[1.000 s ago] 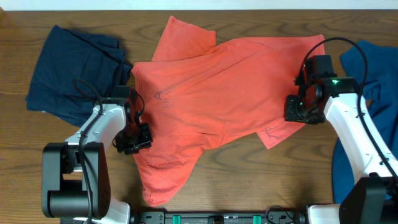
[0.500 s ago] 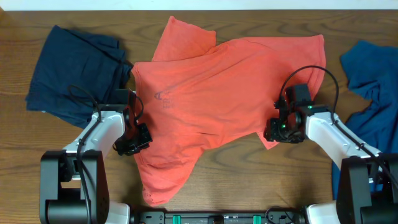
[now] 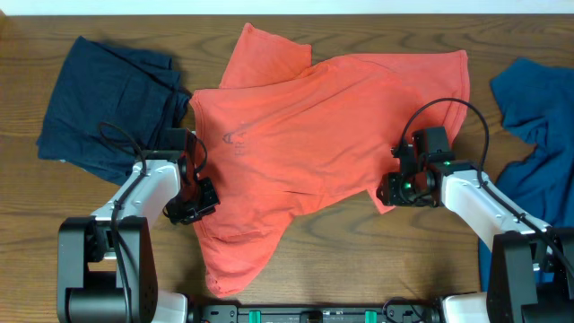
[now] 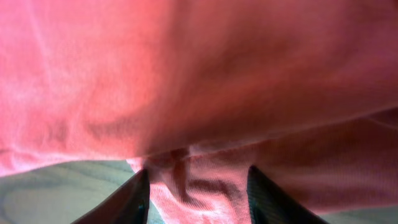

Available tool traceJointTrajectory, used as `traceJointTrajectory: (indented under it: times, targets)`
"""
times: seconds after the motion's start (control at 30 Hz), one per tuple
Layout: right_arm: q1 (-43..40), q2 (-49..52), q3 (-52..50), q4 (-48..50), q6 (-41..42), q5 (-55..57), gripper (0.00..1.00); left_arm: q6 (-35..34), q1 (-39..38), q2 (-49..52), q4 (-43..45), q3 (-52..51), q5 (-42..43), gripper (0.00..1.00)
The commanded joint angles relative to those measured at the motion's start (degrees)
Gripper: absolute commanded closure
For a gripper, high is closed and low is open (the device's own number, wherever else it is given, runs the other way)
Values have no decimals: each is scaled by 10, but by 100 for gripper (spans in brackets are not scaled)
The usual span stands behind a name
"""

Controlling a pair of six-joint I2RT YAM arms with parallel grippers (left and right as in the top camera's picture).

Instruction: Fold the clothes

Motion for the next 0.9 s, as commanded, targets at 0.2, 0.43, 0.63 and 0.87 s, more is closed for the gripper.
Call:
traceJointTrajectory:
  times: [0.2, 0.43, 0.63, 0.87]
  targets:
    - [3, 14, -20, 7, 52, 72, 99, 1, 0, 29, 36, -20, -15, 77]
    - [-2, -17, 26, -34, 40, 57, 99, 1, 0, 29, 35, -20, -15, 77]
    - [-12, -63, 81, -62, 40, 92, 80, 1, 0, 29, 37, -20, -15, 77]
    - [-80, -71, 108, -41, 127, 92, 48, 1, 0, 29, 38, -20, -15, 72]
